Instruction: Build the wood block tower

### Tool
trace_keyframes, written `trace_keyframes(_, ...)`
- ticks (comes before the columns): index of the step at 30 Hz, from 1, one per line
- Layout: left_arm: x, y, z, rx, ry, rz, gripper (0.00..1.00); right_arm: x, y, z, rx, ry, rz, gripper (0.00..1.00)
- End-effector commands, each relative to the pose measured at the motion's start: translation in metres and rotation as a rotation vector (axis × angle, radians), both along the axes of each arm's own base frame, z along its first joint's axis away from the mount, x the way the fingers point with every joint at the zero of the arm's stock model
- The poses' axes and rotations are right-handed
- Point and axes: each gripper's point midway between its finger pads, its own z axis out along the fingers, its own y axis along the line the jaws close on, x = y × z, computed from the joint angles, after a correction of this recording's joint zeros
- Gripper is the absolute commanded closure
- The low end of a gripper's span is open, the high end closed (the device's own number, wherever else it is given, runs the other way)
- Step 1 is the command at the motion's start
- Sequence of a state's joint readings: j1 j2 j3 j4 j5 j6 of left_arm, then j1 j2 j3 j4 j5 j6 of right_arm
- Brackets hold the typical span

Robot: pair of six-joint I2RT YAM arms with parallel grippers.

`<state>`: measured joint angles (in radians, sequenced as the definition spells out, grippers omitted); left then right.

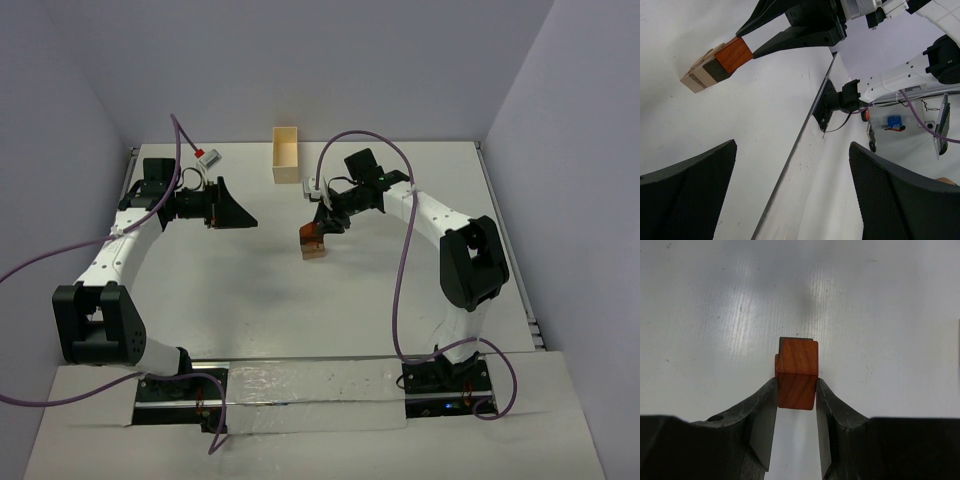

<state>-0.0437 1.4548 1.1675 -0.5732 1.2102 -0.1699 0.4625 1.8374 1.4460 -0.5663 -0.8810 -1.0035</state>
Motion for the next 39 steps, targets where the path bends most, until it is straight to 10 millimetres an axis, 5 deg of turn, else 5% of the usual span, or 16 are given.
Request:
trace_keyframes(1, 0.004, 0.0, 0.015, -0.023, -0.064, -0.026, 0.01, 0.0, 0.007, 0.005, 0.017, -0.007, 0.017, 0.79)
trace_keyframes(4, 0.004, 0.0, 0.015, -0.025, -0.062, -0.026, 0.01, 0.0, 0.006, 0.003, 0.009, -0.004, 0.016, 0.73)
trace_keyframes(12, 0.003, 0.001, 0.014, -0.025, -0.061, -0.026, 0.01, 0.0, 0.006, 0.005, 0.011, -0.005, 0.012, 0.37)
trace_keyframes(17, 0.003, 0.001, 0.016, -0.023, -0.068, -0.026, 0.01, -0.001, 0.007, 0.011, 0.016, -0.01, 0.007, 0.01)
trace_keyframes(24, 0.003, 0.002, 0.02, -0.003, -0.089, -0.014, 0.01, -0.005, 0.006, 0.033, 0.027, -0.044, -0.008, 0.0)
trace_keyframes(32, 0.03, 0.029, 0.014, 0.237, -0.243, 0.215, 0.01, -0.02, -0.01, 0.1, 0.086, -0.115, -0.104, 0.0)
trace_keyframes(35, 0.038, 0.05, 0.013, 0.345, -0.311, 0.363, 0.01, -0.022, -0.031, 0.129, 0.133, -0.083, -0.27, 0.0)
trace_keyframes(39, 0.037, 0.062, -0.002, 0.457, -0.312, 0.338, 0.01, -0.014, -0.07, 0.138, 0.139, -0.077, -0.503, 0.0)
